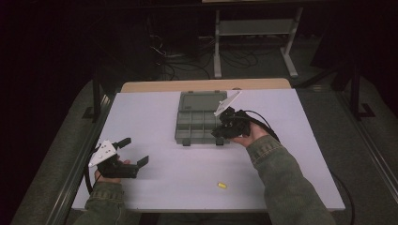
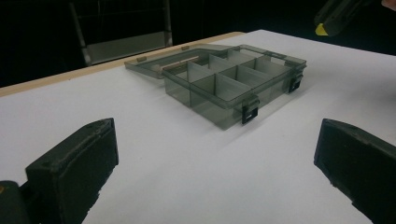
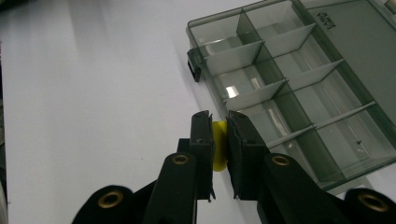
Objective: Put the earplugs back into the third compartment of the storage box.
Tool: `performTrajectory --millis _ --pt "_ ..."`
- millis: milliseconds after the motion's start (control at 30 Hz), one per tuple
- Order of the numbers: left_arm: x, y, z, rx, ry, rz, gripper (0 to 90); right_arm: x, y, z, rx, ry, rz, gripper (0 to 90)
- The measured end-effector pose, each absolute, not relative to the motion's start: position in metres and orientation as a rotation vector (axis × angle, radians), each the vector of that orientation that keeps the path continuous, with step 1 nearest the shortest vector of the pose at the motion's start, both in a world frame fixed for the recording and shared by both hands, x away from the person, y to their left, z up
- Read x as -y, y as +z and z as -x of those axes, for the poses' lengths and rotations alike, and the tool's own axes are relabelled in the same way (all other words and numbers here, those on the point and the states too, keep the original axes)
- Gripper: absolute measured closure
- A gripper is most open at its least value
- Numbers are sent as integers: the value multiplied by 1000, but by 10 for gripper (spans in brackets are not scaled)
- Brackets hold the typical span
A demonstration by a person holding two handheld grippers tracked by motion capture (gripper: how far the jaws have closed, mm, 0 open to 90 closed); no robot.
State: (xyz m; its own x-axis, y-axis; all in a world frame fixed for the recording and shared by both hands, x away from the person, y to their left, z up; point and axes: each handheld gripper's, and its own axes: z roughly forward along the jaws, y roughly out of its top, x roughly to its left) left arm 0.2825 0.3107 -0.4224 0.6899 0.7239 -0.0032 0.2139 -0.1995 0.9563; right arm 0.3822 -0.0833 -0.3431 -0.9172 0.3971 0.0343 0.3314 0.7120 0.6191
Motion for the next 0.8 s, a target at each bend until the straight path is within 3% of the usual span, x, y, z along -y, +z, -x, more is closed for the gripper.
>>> performTrajectory --millis 800 --pt "-311 -423 -283 -752 544 -1745 0 65 -343 -437 -2798 920 -675 797"
